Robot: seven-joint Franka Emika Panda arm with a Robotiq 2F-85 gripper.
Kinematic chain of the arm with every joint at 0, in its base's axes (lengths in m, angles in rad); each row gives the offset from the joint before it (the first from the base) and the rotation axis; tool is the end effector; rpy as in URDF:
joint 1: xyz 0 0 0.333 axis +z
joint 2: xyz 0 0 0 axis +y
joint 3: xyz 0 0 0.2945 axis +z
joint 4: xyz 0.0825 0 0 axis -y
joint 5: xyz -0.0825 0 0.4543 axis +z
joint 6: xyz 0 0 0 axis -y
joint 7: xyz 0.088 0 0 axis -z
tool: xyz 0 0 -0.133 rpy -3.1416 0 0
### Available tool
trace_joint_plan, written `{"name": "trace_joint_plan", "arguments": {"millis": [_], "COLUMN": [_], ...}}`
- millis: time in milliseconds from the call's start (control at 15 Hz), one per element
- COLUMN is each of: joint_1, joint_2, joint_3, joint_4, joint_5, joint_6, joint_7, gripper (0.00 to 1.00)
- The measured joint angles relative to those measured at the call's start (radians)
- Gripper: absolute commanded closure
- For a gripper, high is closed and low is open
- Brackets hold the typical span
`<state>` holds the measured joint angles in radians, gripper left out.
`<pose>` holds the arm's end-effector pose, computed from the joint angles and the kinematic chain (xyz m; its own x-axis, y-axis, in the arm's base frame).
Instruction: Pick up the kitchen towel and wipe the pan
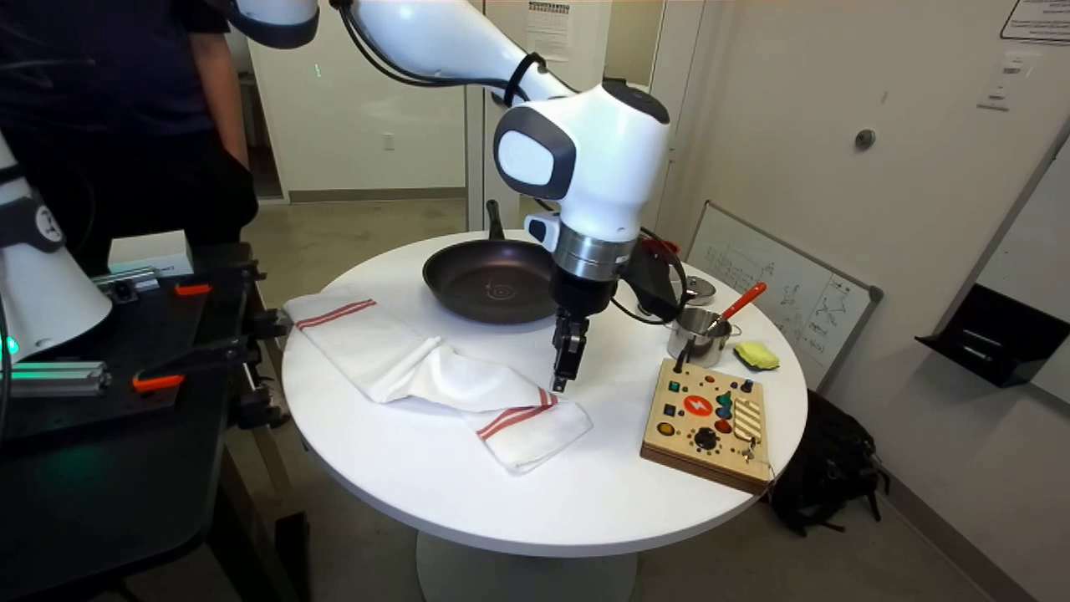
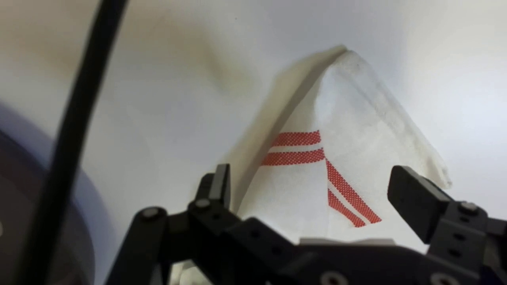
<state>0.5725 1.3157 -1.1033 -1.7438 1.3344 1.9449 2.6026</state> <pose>0.5892 -0.2831 0.0284 -0.8698 0.4789 0.1190 0.4854 0.8737 0.0320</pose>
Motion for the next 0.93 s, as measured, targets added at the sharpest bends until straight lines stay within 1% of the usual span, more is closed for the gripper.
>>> {"name": "trace_joint_plan", "arguments": {"millis": [267,733,933], "joint_1": [0.007,-0.021,-0.027], "joint_2": [0.071,0.072,0.072], "joint_3": [-0.041,-0.041,-0.039], "joint_4": [-0.008,0.040,0.068], "joint_5": [0.075,0.109,0.109], "joint_6": [-0.040,-0.176,-0.201], "joint_7": [0.000,0.000,0.000], "gripper": [0.00,0.00,0.00]}}
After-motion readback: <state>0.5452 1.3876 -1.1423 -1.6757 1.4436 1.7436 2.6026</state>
